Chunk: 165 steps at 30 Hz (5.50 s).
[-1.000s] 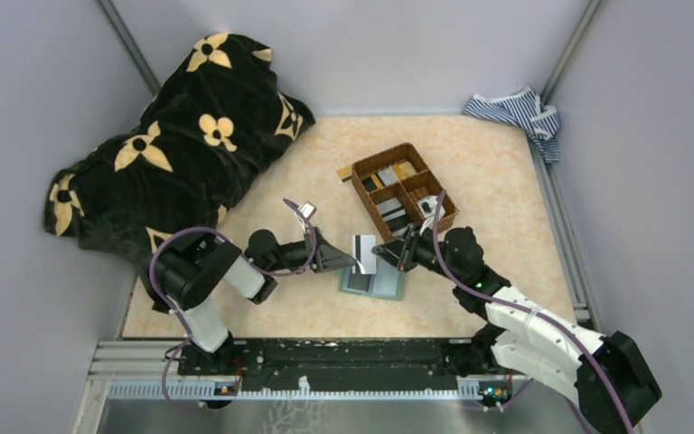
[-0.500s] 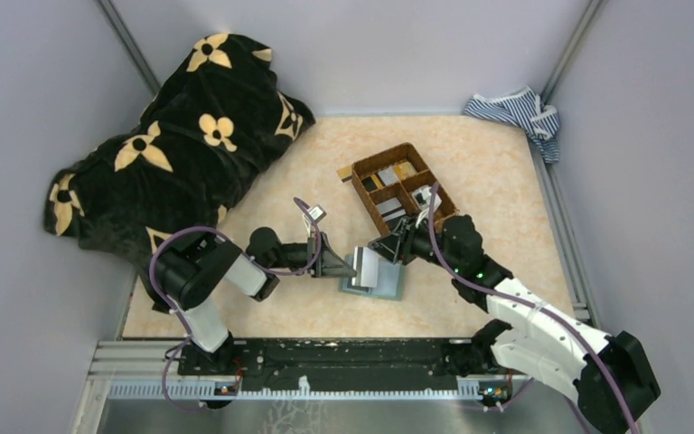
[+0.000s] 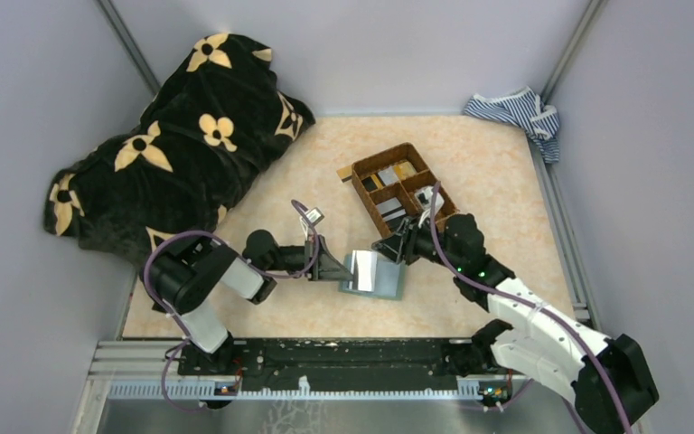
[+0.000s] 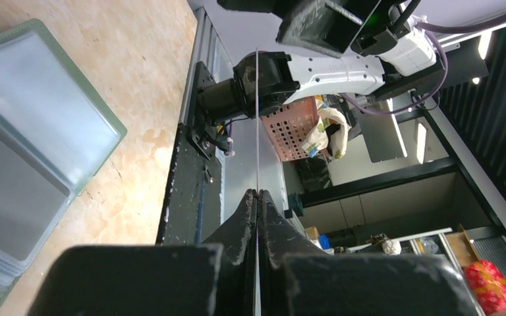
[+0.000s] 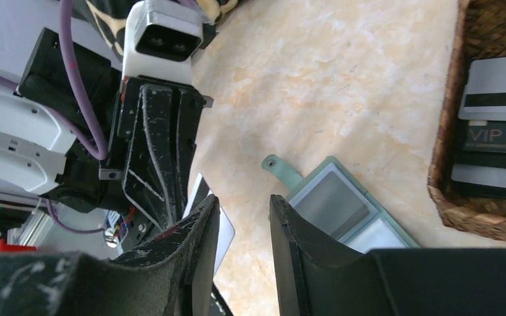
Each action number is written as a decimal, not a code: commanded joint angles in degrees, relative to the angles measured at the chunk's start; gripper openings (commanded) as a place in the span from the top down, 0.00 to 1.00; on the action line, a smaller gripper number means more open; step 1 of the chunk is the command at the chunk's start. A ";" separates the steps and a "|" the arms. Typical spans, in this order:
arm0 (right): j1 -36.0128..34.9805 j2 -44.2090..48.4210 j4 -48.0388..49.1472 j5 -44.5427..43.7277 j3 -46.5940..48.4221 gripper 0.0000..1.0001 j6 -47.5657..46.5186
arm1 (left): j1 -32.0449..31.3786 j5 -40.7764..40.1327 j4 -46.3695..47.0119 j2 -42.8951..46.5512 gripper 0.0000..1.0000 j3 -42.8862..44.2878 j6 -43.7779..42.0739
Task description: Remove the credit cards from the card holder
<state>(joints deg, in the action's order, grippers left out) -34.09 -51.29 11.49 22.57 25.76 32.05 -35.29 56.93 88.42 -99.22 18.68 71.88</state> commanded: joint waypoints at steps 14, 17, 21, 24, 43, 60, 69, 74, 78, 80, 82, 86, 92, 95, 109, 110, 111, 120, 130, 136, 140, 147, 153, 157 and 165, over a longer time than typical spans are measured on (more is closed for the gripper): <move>1.04 5.31 7.68 2.31 -5.30 0.62 5.52 | -0.31 -6.95 14.02 2.24 1.00 2.54 -1.88; 0.95 5.04 9.98 3.55 -6.36 0.62 6.97 | -0.39 -7.07 14.00 1.30 1.00 3.66 -1.61; 0.78 4.88 12.88 4.75 -7.48 0.62 8.89 | -0.70 -7.44 14.01 0.00 1.00 4.26 -1.51; 0.62 4.92 14.27 5.54 -8.09 0.70 9.50 | -0.90 -7.56 14.00 -0.63 1.00 4.53 -1.56; 1.56 -4.25 -9.52 -17.31 15.08 1.00 -15.12 | 1.57 -12.37 14.06 -3.49 0.30 -5.61 -6.07; 2.25 -28.03 -23.96 -33.00 29.69 1.00 -25.23 | 2.91 -9.79 14.06 -1.43 0.30 -8.66 -8.33; 0.76 -25.27 -22.45 -26.60 21.18 1.00 -21.35 | 3.21 -9.09 14.06 -2.87 0.30 -8.06 -8.76; -2.14 -25.09 -22.60 -24.25 21.10 1.00 -19.63 | 3.20 -8.70 14.06 -3.75 0.31 -7.30 -8.49; -4.56 -24.96 -22.17 -21.97 21.90 1.00 -17.48 | 3.20 -8.67 14.06 -4.17 0.31 -7.31 -8.53; -5.24 -25.12 -21.38 -20.80 22.40 1.00 -16.31 | 3.16 -8.60 14.06 -4.57 0.31 -7.32 -8.55; -6.17 -26.20 -21.07 -20.67 23.41 1.00 -15.90 | 3.15 -8.50 14.06 -4.92 0.31 -7.34 -8.74; -7.62 -30.09 -21.05 -20.93 26.66 1.00 -15.66 | 3.20 -8.17 14.06 -5.02 0.31 -7.34 -8.70; -8.82 -36.83 -21.21 -21.56 31.88 1.00 -15.34 | 3.18 -7.71 14.06 -4.92 0.31 -7.74 -8.78; -8.81 -39.71 -21.53 -22.07 34.21 1.00 -15.27 | 3.27 -7.62 14.06 -5.17 0.31 -8.16 -8.92; -8.98 -38.38 -27.22 -24.12 40.71 1.00 -28.96 | 3.73 -5.00 14.06 -5.71 0.31 -5.85 -7.89; -9.02 -38.53 -28.86 -23.60 41.87 1.00 -30.93 | 3.72 -4.78 14.06 -5.72 0.31 -5.35 -7.77; -8.99 -38.98 -30.50 -23.12 43.39 1.00 -33.55 | 3.69 -4.56 14.06 -5.72 0.31 -4.92 -7.58; -8.89 -47.57 -43.88 -22.08 56.28 1.00 -48.13 | 4.18 -2.17 14.06 -4.19 0.31 -3.23 -6.01; -7.75 -42.74 -37.91 -23.85 52.54 1.00 -52.66 | 7.29 0.21 14.06 -2.51 0.31 -3.99 -5.32; -7.71 -36.40 -33.90 -24.30 47.31 1.00 -55.29 | 7.86 0.87 14.06 -3.28 0.31 -2.56 -4.91; -7.71 -36.31 -36.78 -23.28 46.42 1.00 -59.11 | 7.95 0.64 14.06 -2.99 0.31 -2.35 -4.77; -7.31 -36.55 -39.05 -20.24 44.98 1.00 -63.43 | 8.11 0.99 14.06 -3.37 0.31 -2.22 -5.04; -7.30 -38.93 -40.34 -22.87 46.03 1.00 -65.96 | 8.38 1.23 14.06 -3.79 0.31 -2.25 -5.50; -7.27 -41.25 -41.91 -23.69 47.36 1.00 -67.58 | 8.60 1.53 14.06 -3.82 0.31 -2.16 -5.43; -6.62 -48.74 -40.91 -24.14 49.54 1.00 -68.53 | 9.32 2.39 14.06 -3.73 0.31 -2.47 -5.60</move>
<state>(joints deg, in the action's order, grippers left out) -41.32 -96.86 -29.54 -0.34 72.07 -34.98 -26.46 57.25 88.55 -102.63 15.84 67.20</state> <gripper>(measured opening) 0.007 0.691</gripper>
